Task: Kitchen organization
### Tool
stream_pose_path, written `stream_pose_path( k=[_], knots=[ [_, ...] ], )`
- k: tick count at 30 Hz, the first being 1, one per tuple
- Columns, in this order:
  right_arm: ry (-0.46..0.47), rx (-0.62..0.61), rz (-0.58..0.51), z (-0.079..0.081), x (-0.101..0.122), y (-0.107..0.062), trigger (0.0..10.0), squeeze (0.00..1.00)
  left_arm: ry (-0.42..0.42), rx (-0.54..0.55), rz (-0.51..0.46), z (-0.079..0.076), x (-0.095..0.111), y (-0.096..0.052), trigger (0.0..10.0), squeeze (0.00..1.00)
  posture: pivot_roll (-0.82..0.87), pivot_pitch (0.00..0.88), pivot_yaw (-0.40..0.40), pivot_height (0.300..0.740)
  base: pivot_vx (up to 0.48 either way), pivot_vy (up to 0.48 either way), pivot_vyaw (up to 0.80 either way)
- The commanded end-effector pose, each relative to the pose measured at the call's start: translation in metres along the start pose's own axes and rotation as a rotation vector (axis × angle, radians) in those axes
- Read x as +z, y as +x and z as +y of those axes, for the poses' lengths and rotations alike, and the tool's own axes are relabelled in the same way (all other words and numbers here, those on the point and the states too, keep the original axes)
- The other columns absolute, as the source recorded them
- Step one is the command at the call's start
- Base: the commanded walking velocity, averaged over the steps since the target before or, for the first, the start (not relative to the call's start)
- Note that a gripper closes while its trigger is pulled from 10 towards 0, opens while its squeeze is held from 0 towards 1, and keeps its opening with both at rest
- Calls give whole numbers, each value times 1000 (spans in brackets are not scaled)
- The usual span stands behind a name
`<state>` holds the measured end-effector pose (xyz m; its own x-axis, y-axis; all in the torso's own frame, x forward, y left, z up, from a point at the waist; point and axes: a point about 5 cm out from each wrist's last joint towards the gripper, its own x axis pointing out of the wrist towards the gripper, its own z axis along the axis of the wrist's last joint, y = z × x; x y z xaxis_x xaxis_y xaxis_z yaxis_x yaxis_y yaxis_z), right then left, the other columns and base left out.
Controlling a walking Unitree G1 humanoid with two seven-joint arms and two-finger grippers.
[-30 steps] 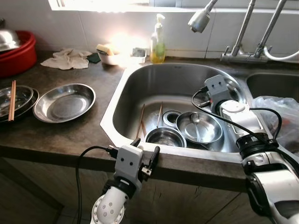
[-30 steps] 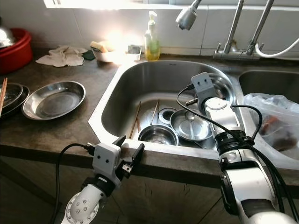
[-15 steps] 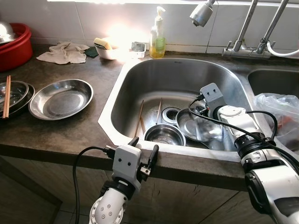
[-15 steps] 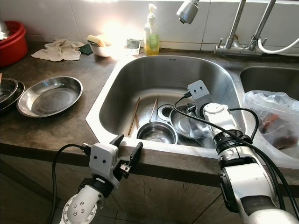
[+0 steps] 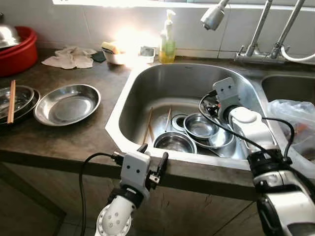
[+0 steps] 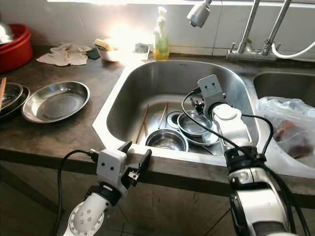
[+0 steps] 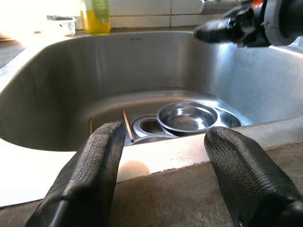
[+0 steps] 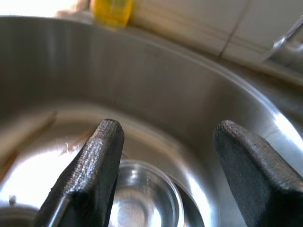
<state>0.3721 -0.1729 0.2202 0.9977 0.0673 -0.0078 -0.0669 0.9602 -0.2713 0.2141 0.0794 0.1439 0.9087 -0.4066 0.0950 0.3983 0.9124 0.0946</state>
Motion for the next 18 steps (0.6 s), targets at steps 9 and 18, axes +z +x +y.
stream_pose_path(
  k=[9,18],
  knots=[
    [143,9,-243,16,5,-66,10000,0,14,17,-8,10,-1,13,10000,0,101,11,-17,740,0,0,0],
    [170,33,-285,40,0,-108,10000,0,22,21,-2,14,-5,15,10000,0,95,0,-13,740,0,0,0]
  ],
)
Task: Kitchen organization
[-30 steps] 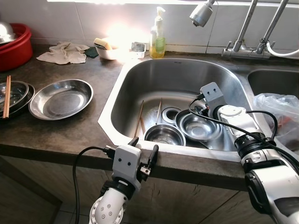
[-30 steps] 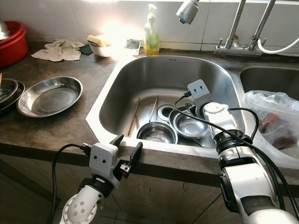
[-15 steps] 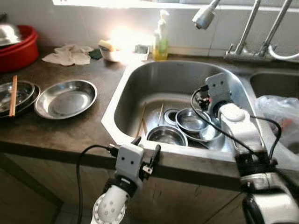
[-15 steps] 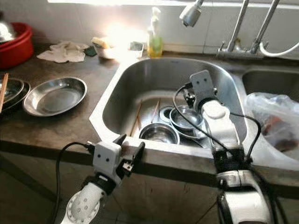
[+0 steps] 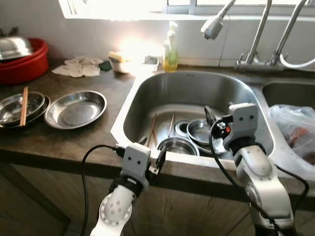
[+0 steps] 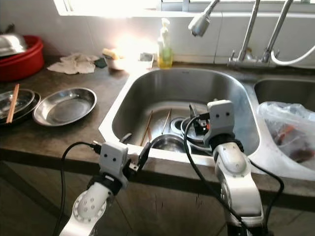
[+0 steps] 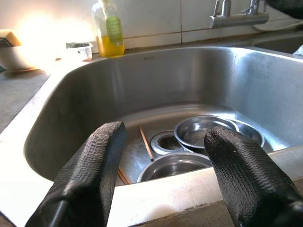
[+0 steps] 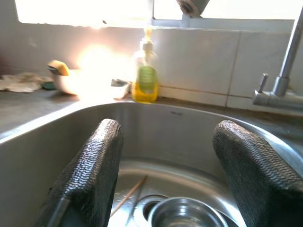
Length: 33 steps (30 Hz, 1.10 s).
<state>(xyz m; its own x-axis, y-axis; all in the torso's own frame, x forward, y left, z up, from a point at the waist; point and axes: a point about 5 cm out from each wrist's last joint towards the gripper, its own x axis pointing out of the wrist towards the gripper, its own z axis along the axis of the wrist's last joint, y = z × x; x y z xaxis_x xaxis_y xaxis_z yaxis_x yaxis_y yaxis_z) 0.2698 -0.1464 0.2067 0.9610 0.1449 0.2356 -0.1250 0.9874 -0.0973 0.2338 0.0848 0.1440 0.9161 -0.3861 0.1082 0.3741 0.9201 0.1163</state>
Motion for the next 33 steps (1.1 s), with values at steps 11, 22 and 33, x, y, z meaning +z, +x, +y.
stream_pose_path(
  k=[11,22,33],
  knots=[
    [-1,-6,5,15,-2,-13,10000,0,-6,1,28,0,-8,-1,10000,0,99,0,-10,740,0,134,582],
    [4,-3,12,19,-2,-10,10000,0,-7,7,39,1,-10,-1,10000,0,101,0,-13,740,0,175,800],
    [73,-12,60,14,-5,2,10000,0,22,2,57,-1,-13,-3,10000,0,101,13,-14,740,0,0,218]
  ],
)
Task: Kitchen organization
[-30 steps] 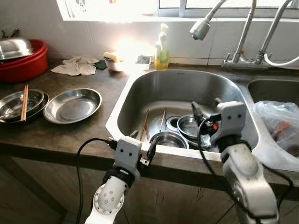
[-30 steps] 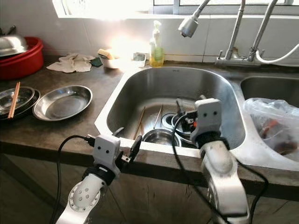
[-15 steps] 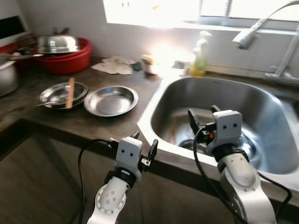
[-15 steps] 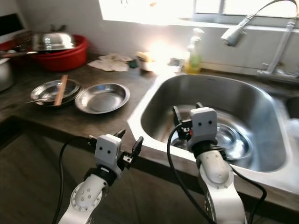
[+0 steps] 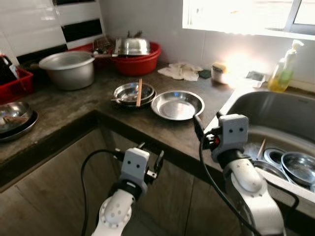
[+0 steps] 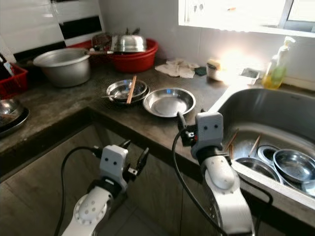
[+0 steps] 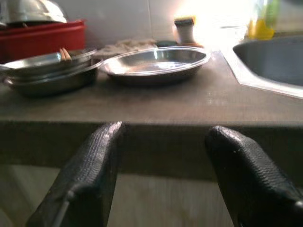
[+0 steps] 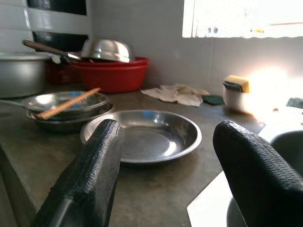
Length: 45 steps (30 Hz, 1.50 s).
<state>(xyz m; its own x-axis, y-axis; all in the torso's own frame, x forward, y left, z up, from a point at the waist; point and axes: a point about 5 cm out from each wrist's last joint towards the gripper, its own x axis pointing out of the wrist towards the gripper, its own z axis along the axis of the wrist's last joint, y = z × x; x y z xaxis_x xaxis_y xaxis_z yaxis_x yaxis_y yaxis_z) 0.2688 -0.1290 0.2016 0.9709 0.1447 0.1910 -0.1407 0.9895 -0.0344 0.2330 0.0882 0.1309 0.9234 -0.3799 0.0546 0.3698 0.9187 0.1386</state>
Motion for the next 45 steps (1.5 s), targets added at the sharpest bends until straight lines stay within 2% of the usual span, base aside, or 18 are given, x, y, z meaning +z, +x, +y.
stream_pose_path(
  k=[1,5,10,11,17,19,31,32,39,40,45],
  knots=[
    [11,-5,29,-4,-3,6,10000,0,-5,5,10,-2,-1,0,10000,0,103,14,-16,740,0,0,0],
    [13,11,68,-5,-7,18,10000,0,16,11,27,-2,-4,0,10000,0,105,20,-22,740,138,0,0],
    [14,24,67,-5,-5,27,10000,0,10,11,25,-3,-4,-1,10000,0,105,22,-27,740,347,0,0],
    [18,31,62,-6,-2,33,10000,0,11,14,30,-3,-5,-2,10000,0,111,25,-34,740,382,0,0],
    [10,42,55,-7,1,41,10000,0,6,21,38,-3,-7,-5,10000,0,116,28,-41,740,350,0,0],
    [7,49,53,-8,2,47,10000,0,-15,22,53,-4,-8,-5,10000,0,118,28,-44,740,0,0,0],
    [35,80,123,-8,1,71,10000,0,-7,32,69,-6,-10,-10,10000,0,121,36,-54,740,0,0,0],
    [41,84,140,-8,3,80,10000,0,-8,33,70,-7,-9,-12,10000,0,126,40,-59,740,0,0,0],
    [57,112,194,-9,7,97,10000,0,-12,31,73,-9,-8,-15,10000,0,127,47,-64,740,0,0,0],
    [66,93,209,-11,6,101,10000,1000,-11,30,75,-9,-8,-15,10000,0,124,51,-65,740,0,0,0],
    [77,85,251,-12,2,107,10000,1000,-13,24,75,-10,-8,-15,10000,0,127,58,-68,740,0,0,0]
  ],
)
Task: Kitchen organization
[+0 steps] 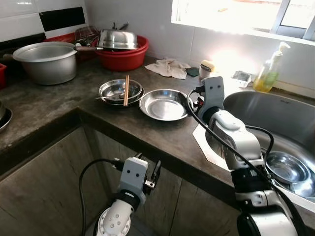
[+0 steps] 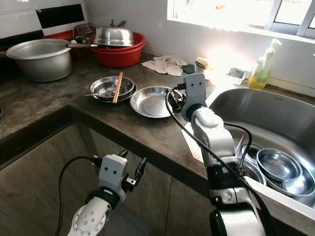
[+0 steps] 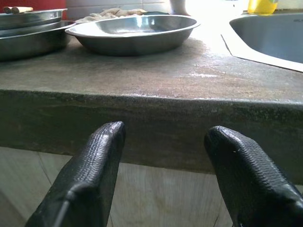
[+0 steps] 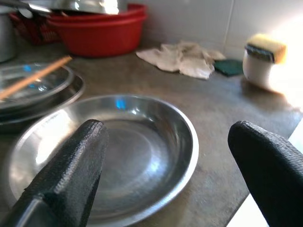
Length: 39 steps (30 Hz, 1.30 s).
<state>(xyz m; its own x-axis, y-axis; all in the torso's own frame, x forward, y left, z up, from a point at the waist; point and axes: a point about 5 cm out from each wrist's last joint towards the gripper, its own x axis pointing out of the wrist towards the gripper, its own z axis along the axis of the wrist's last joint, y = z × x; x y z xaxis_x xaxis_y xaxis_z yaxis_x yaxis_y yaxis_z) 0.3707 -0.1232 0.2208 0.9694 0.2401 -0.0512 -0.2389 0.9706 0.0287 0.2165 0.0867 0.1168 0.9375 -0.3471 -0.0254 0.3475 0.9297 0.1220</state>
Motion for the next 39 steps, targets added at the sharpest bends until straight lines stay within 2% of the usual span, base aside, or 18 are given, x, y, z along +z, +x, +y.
stream_pose_path(
  k=[1,2,3,4,7,14,21,28,37,38,39],
  knots=[
    [8,-10,8,-3,4,3,10000,1000,4,-1,-9,-1,4,0,10000,0,127,58,-68,740,0,0,0],
    [-9,-24,32,-3,6,8,10000,1000,-2,-10,-9,-2,5,-1,10000,0,133,69,-73,740,0,0,0],
    [-26,-42,50,-4,7,12,10000,153,-5,-15,-9,-3,5,-2,10000,0,134,71,-74,740,0,0,0],
    [-44,-79,79,-5,7,16,10000,0,-7,-17,-9,-3,6,-2,10000,0,135,74,-76,740,0,0,0],
    [-56,-104,99,-6,7,18,10000,0,-9,-18,-9,-4,6,-3,10000,0,135,74,-76,740,0,0,0],
    [35,-52,262,-8,-1,24,10000,0,-18,-25,-9,-6,8,-5,10000,0,132,96,-82,740,0,0,0],
    [66,-6,288,-1,-2,30,10000,0,-21,-28,-6,-7,8,-5,10000,0,129,100,-81,740,0,0,0],
    [139,31,351,7,-4,34,10000,0,-22,-27,-2,-7,8,-5,10000,0,130,103,-84,740,0,0,0],
    [129,39,369,15,1,40,10000,0,-20,-25,2,-6,7,-4,10000,0,128,99,-86,740,0,0,0],
    [128,30,392,15,-1,41,3451,0,-20,-25,1,-6,7,-3,10000,0,129,99,-87,740,0,0,0],
    [128,30,392,15,-1,41,3451,0,-20,-25,1,-6,7,-3,10000,0,129,99,-87,740,0,0,0]
  ],
)
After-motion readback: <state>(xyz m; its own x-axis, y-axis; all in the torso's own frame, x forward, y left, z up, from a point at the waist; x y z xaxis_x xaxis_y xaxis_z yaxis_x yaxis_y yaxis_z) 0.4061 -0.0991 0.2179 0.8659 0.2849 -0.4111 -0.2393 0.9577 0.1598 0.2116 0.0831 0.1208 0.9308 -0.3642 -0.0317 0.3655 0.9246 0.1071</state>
